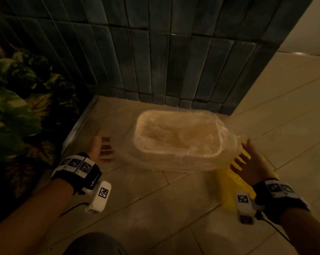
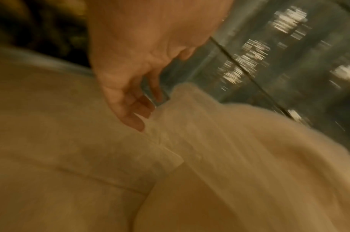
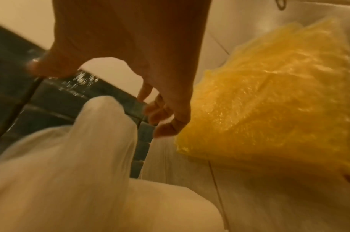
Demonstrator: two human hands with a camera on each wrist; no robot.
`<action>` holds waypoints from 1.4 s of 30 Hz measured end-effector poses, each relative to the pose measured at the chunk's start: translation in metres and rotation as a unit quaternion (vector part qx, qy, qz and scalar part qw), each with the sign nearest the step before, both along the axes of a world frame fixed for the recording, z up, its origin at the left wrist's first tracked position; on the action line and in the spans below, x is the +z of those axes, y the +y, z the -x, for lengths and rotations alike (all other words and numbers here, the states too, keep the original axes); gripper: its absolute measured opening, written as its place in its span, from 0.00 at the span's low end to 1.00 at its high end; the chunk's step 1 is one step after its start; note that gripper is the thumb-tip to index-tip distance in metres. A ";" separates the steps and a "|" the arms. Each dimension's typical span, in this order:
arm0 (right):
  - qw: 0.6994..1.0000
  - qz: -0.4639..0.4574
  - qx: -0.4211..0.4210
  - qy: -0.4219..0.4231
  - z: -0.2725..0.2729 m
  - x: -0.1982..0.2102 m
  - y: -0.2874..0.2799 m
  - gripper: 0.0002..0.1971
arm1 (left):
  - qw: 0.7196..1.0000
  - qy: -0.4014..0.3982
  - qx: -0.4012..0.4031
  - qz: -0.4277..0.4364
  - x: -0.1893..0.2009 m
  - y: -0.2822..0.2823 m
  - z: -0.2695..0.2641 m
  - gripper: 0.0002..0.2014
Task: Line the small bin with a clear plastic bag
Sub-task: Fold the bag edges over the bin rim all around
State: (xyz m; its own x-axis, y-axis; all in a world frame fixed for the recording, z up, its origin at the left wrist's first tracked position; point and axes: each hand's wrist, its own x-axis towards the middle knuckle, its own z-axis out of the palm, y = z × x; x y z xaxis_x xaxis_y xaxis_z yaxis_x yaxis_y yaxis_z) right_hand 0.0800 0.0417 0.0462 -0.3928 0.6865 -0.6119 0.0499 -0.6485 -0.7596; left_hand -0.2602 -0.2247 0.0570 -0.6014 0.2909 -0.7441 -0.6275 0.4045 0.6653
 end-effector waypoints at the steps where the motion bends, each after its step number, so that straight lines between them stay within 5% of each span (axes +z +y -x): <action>1: 0.999 0.035 -0.016 0.021 -0.001 -0.003 0.002 0.43 | 0.999 -0.022 0.023 -0.026 0.001 -0.001 0.001 0.22; 8: 0.983 0.139 -0.013 0.116 0.014 -0.008 -0.004 0.44 | 0.992 -0.071 0.017 -0.105 -0.019 0.008 -0.025 0.16; 11: 0.975 0.124 -0.006 0.182 0.018 -0.003 -0.002 0.32 | 0.983 -0.061 0.034 -0.168 -0.007 0.014 -0.026 0.15; 16: 0.977 0.079 0.012 0.197 0.012 -0.015 0.009 0.27 | 0.969 -0.046 0.061 -0.234 0.002 0.016 -0.025 0.26; 19: 0.990 -0.055 0.032 0.124 0.012 -0.019 0.012 0.29 | 0.989 0.000 0.044 -0.141 -0.001 0.018 -0.023 0.19; 20: 0.991 0.002 0.048 0.122 0.018 -0.026 0.015 0.27 | 0.994 0.021 0.030 -0.104 -0.006 0.018 -0.020 0.20; 25: 0.996 -0.085 0.003 -0.028 0.033 -0.034 0.018 0.05 | 0.994 0.104 -0.044 -0.007 -0.031 0.030 -0.006 0.07; 28: 0.962 -0.205 0.025 -0.178 0.045 -0.029 0.019 0.08 | 0.946 0.257 -0.138 0.141 -0.020 0.046 -0.015 0.13; 30: 0.901 -0.326 0.063 -0.281 0.051 -0.017 0.013 0.08 | 0.898 0.349 -0.188 0.189 -0.013 0.052 -0.024 0.16; 32: 0.874 -0.380 0.082 -0.291 0.053 -0.013 0.008 0.09 | 0.886 0.382 -0.192 0.176 -0.010 0.054 -0.030 0.11; 33: 0.889 -0.367 0.068 -0.264 0.051 -0.012 0.006 0.07 | 0.886 0.387 -0.194 0.168 -0.011 0.054 -0.031 0.09; 35: 0.952 -0.260 -0.006 -0.159 0.047 -0.009 0.001 0.09 | 0.917 0.342 -0.166 0.123 -0.012 0.051 -0.026 0.12; 37: 0.991 -0.110 -0.046 -0.054 0.037 -0.008 -0.001 0.14 | 0.976 0.200 -0.086 -0.008 -0.011 0.042 -0.023 0.16; 40: 0.999 0.024 -0.002 0.044 0.020 -0.007 -0.005 0.15 | 0.991 0.007 -0.002 -0.133 -0.014 0.019 -0.016 0.21; 42: 0.995 0.051 0.043 0.076 0.012 -0.012 -0.006 0.35 | 0.990 -0.018 -0.025 -0.138 -0.017 0.005 -0.015 0.27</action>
State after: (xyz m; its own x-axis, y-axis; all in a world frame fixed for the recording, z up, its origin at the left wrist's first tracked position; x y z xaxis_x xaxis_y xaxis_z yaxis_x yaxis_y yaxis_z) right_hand 0.0679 0.0357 0.0341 -0.5409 0.5831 -0.6061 -0.0009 -0.7211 -0.6929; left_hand -0.2448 -0.2200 0.0401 -0.5552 0.5152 -0.6530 -0.6371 0.2413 0.7321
